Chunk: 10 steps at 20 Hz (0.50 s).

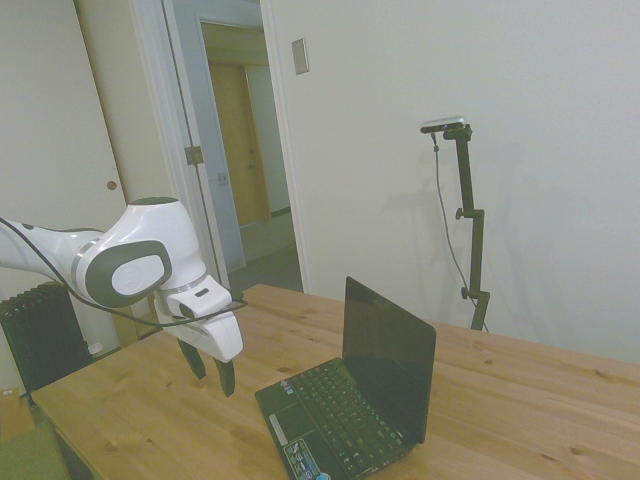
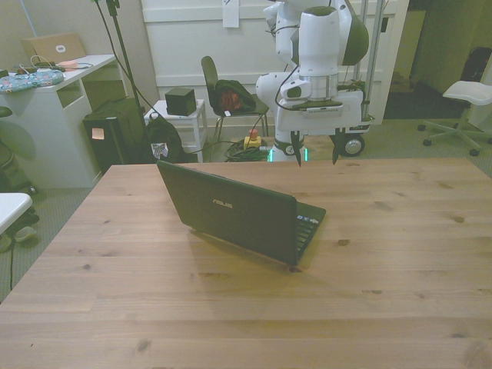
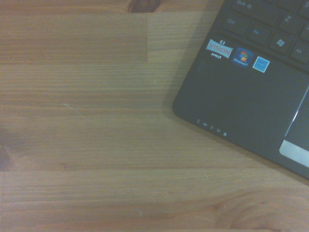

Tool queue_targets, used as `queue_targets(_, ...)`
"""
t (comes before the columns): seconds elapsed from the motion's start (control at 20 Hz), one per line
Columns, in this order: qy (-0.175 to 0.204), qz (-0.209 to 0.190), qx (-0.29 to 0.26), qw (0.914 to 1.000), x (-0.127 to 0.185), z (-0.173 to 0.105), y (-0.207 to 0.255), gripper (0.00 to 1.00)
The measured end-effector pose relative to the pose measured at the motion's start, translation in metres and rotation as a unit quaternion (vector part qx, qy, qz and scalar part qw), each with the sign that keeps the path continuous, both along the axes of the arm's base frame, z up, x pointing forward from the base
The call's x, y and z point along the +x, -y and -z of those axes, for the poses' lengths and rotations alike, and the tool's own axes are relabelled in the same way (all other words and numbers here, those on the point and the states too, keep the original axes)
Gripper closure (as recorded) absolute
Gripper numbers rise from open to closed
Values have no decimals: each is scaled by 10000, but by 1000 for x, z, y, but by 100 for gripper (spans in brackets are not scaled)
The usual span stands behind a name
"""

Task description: Close the laptop

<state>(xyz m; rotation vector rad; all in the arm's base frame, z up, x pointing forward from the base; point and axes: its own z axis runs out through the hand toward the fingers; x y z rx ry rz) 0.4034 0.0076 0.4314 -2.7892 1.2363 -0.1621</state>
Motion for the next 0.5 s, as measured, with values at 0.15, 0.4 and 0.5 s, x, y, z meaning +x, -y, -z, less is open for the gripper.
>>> queue_targets(0.15, -5, -32, -110, 9999, 2, 0, 2, 0)
queue_targets(0.4, 360, 150, -497, 9980, 18, -38, 22, 0)
queue_targets(0.5, 613, 272, -620, 9958, 27, -67, 32, 0)
